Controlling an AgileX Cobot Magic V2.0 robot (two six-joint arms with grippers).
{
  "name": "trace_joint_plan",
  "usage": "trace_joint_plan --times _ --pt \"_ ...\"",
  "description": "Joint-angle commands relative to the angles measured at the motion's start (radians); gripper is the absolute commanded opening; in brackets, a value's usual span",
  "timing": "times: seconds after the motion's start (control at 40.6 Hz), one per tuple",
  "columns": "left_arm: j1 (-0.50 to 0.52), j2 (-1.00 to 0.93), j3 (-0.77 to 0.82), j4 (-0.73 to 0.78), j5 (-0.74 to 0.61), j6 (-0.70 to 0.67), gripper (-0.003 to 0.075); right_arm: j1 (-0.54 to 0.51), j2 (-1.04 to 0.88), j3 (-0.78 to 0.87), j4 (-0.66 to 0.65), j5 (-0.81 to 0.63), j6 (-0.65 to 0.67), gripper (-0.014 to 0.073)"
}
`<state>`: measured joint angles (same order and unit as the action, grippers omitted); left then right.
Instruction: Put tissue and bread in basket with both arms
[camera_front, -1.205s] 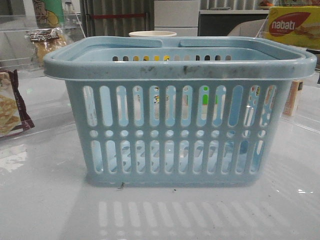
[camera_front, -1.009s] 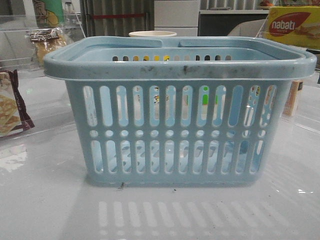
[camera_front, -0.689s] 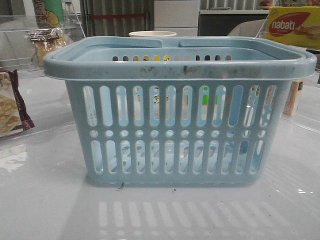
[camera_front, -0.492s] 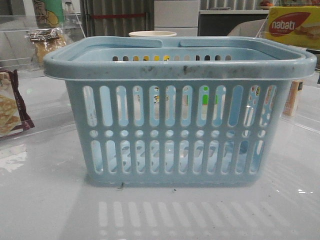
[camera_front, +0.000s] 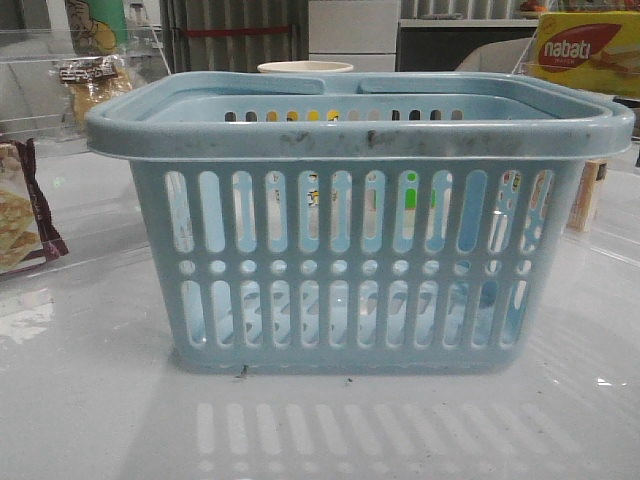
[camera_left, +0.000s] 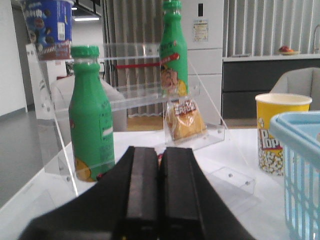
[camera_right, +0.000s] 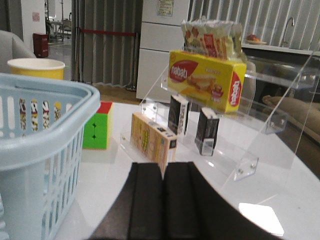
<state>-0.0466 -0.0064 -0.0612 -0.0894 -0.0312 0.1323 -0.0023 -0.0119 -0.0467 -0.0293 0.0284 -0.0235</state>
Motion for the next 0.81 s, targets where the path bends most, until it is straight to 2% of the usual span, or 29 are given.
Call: trace_joint_plan --times 0.0,0.172,0.467,0.64,0.787 --pt "-0.004 -0.013 -0.128 -0.011 -0.054 -0.005 0.0090 -0.003 -0.014 -0.153 0.008 -0.013 -0.002 0.0056" --pt "-0.004 0.036 -0.346 -0.011 0.113 -0.005 0.0090 -0.003 0.052 -0.380 0.008 0.162 -0.002 0.0056" --pt "-0.004 0.275 -0.681 -0.011 0.437 -0.005 0.0090 -0.003 0.274 -0.664 0.008 0.401 -0.002 0.0056" --pt "-0.004 0.400 -0.712 -0.011 0.601 -0.005 0.0090 -0.003 0.398 -0.691 0.008 0.535 -0.002 0.0056" --pt "-0.004 0.487 -0.678 -0.011 0.665 -0.005 0.0090 -0.003 0.492 -0.687 0.008 0.638 -0.002 0.0056"
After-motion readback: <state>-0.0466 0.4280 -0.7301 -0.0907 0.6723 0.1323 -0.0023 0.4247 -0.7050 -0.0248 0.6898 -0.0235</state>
